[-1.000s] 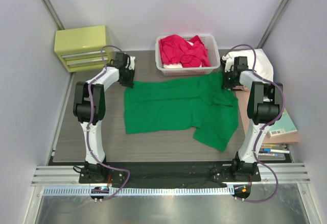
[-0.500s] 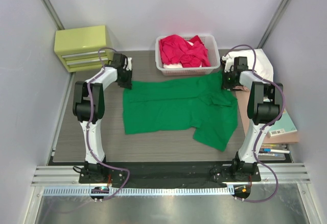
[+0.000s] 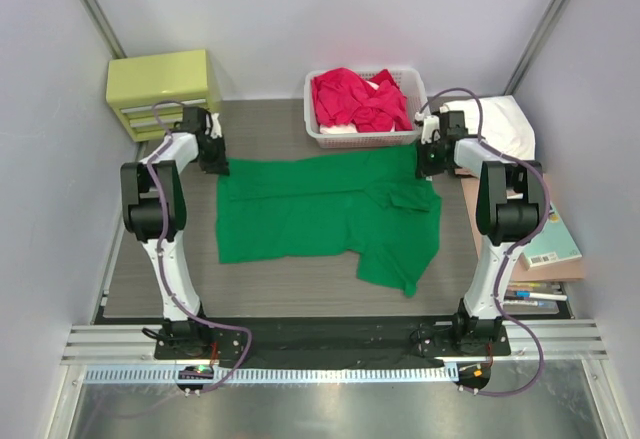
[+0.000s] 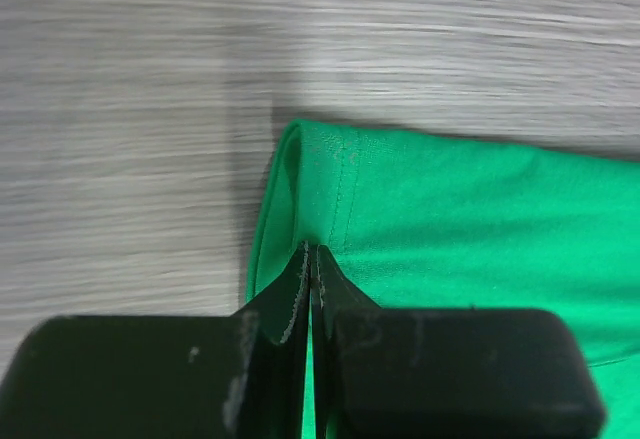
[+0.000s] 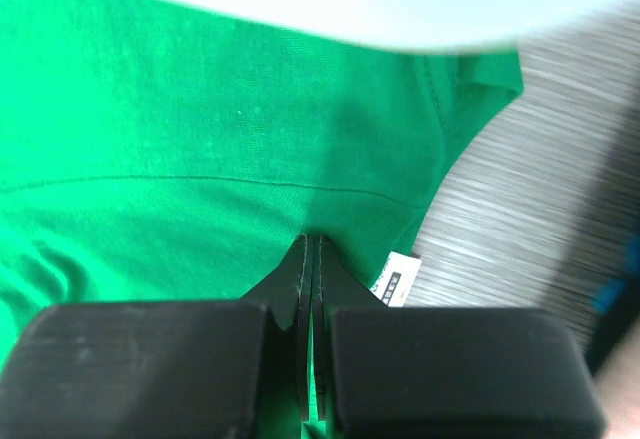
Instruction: Fold and stack the t-shirts
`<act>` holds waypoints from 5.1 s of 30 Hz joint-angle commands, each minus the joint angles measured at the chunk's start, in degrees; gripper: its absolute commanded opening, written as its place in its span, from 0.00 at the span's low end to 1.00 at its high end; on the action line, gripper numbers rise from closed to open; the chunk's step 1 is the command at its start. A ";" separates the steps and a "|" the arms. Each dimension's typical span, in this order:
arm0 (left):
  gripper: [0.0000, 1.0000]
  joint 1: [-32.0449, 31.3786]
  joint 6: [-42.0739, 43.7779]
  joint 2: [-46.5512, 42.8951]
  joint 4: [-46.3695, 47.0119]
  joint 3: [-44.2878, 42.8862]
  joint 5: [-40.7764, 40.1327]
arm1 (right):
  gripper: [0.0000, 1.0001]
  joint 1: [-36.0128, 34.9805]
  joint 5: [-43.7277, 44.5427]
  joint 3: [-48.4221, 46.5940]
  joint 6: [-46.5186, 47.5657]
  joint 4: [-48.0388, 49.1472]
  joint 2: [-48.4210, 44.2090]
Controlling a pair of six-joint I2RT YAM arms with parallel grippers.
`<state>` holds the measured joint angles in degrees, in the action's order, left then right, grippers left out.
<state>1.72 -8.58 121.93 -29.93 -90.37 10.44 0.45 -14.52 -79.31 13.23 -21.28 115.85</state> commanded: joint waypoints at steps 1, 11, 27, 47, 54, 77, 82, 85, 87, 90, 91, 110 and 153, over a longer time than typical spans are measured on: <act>0.00 3.73 2.16 -1.87 -2.15 1.68 -2.35 | 0.01 -2.19 0.20 -1.38 -0.84 -2.89 -1.24; 0.00 4.88 3.91 -8.09 1.18 6.24 -0.07 | 0.01 -3.96 4.41 7.13 -0.84 2.97 -12.28; 0.00 4.96 10.84 -66.44 -8.19 26.20 -0.15 | 0.01 -3.88 9.06 14.88 2.58 -22.30 -75.65; 1.00 6.45 19.29 -40.85 -42.74 17.52 22.07 | 0.81 0.96 -1.02 5.83 14.08 -54.91 -65.06; 1.00 11.99 17.90 -39.64 -36.54 17.49 19.72 | 0.72 1.05 -3.58 12.58 32.63 -60.98 -68.12; 0.00 6.73 9.46 -44.71 -6.19 27.00 5.47 | 0.01 -4.04 -6.05 18.57 15.86 -27.60 -49.98; 0.00 3.30 8.93 -35.72 -2.85 24.81 3.82 | 0.01 -7.03 -5.17 16.21 11.91 -20.22 -36.94; 0.00 0.75 8.93 -30.80 -2.06 22.53 2.40 | 0.01 -10.81 -2.89 13.93 11.03 -17.49 -29.83; 0.00 -0.22 8.84 -27.55 -1.97 21.38 2.22 | 0.01 -12.48 -0.25 12.34 9.88 -16.00 -25.53; 0.00 -0.57 8.93 -26.13 -1.10 20.14 2.13 | 0.01 -12.58 -0.33 9.09 8.22 -14.42 -23.05; 0.00 -0.49 7.45 -25.95 -0.31 20.14 2.13 | 0.01 -12.58 -0.50 7.95 7.95 -13.80 -22.61; 0.00 -0.49 9.79 -35.17 3.39 23.92 -2.00 | 0.01 -12.66 6.27 -27.21 0.22 -12.38 2.36; 0.00 -20.77 29.84 -74.02 -20.69 43.25 5.77 | 0.06 -13.37 -3.85 22.62 30.88 -48.59 -66.02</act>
<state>-15.14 14.55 48.51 -43.48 -47.68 22.57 -11.94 -16.49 -54.11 41.08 -66.54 48.21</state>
